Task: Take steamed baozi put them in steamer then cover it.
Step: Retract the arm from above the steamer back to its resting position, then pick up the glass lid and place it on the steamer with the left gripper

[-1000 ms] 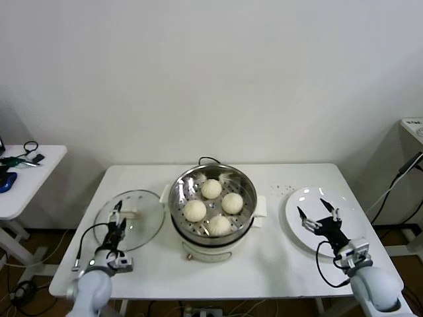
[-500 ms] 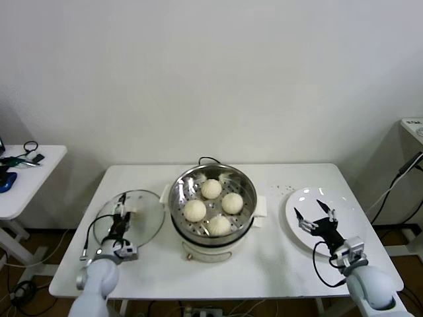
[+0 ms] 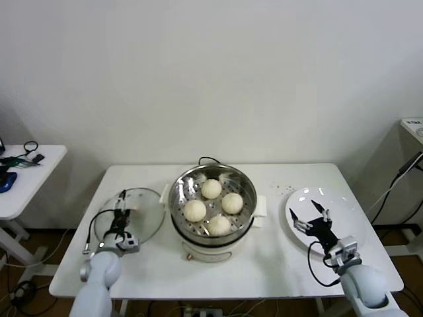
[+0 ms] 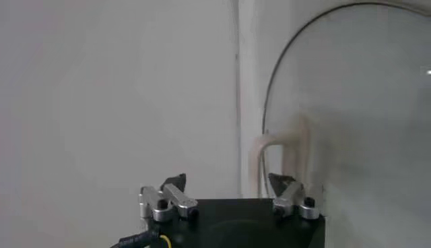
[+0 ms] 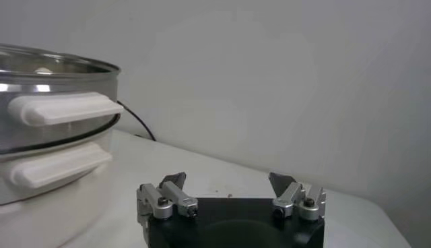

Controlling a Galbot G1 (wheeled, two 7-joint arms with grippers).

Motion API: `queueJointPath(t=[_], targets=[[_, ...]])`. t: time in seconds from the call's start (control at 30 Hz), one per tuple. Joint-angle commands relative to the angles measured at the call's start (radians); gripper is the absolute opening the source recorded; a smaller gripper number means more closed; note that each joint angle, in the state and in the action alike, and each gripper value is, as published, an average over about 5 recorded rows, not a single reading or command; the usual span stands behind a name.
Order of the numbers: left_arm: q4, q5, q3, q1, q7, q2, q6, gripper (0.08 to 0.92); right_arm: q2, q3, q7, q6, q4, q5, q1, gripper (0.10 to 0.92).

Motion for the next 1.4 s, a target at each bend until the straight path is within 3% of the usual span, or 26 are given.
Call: queueJointPath(t=[0.03, 0.7, 1.4], targets=[[0.034, -0.003, 0.001, -0.021, 0.003, -0.002, 0.002, 0.74, 0.007, -0.006, -0.003, 0.002, -0.004, -0.015, 0.003, 0.823], [0.018, -0.061, 0.011, -0.015, 0.028, 0.005, 0.005, 0.176, 0.028, -0.001, -0.016, 0.029, -0.033, -0.058, 0.01, 0.823], [-0.413, -0.188, -0.025, 0.219, 0.013, 0.102, 0.068, 0.154, 0.029, 0.008, -0.032, 0.057, -0.059, -0.065, 0.019, 0.823]])
